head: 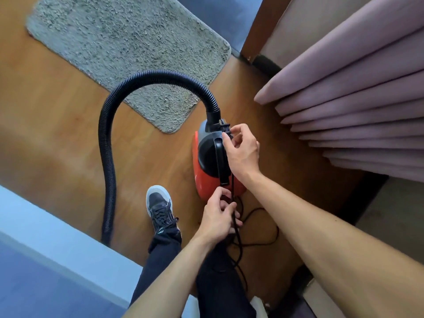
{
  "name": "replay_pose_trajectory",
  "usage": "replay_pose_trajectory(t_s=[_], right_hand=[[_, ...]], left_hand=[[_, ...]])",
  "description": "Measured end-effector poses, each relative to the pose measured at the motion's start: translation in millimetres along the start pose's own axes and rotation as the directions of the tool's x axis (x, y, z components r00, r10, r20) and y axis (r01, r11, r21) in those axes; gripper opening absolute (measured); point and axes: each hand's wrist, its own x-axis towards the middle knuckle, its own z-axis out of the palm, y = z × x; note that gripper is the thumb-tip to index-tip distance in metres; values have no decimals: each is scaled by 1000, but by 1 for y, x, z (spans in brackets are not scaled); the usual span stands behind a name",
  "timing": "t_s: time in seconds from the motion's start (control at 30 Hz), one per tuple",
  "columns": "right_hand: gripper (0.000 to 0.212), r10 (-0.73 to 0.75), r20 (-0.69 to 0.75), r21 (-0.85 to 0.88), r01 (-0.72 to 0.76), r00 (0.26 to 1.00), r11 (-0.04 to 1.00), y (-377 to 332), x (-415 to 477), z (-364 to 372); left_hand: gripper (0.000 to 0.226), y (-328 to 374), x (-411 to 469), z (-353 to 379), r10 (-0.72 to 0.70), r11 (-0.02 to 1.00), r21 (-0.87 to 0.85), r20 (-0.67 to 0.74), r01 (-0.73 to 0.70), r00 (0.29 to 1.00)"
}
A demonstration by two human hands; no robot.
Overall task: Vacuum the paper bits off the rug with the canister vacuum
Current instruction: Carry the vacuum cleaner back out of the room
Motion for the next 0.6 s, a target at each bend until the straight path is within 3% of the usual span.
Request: replay_pose_trajectory(t_s=[0.3, 0.6], right_hand=[[15, -37, -12, -97, 36, 999, 995, 32, 7, 38], [17, 7, -51, -94, -12, 999, 995, 39, 15, 62]], left_hand=[[7, -27, 33, -13, -91, 993, -73, -42, 88, 995], [15, -35, 66, -18, -111, 985, 108, -174, 131, 978]])
